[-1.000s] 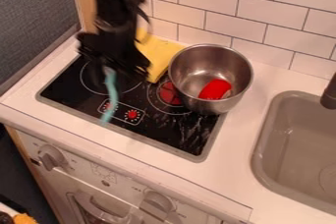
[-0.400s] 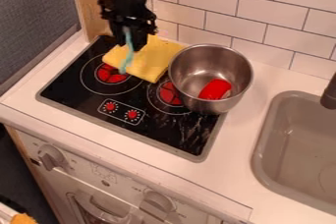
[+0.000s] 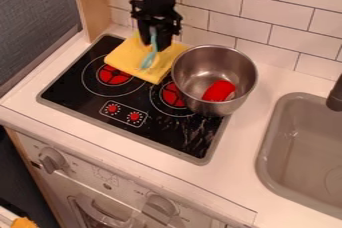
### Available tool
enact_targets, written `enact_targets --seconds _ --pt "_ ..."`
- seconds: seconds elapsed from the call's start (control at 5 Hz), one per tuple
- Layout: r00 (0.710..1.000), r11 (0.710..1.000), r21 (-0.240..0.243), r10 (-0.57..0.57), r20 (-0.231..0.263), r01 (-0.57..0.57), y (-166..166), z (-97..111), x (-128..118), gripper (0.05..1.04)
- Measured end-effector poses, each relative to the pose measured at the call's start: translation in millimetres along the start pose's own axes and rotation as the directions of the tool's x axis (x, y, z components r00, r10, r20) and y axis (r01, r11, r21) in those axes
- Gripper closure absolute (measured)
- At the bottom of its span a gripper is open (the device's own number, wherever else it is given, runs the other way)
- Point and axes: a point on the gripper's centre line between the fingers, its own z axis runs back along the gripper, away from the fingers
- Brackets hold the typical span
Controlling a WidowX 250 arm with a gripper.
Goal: Put the blue brush on top of the yellow cloth
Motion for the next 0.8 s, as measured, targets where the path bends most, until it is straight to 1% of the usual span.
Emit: enact_targets --seconds 0.2,0.4,0.6,0.8 --pt "1.000 1.000 0.019 -0.015 -0.016 0.015 3 1 -2 0.257" --pt "0.999 1.000 0.022 -0.002 -0.035 0.003 3 -3 -6 0.072" --pt "0.999 0.999 -0.007 0.033 -0.025 -0.033 -8 6 -19 0.076" --pt "0.995 0.998 -0.011 0.064 0.074 -0.064 -21 46 -33 0.082"
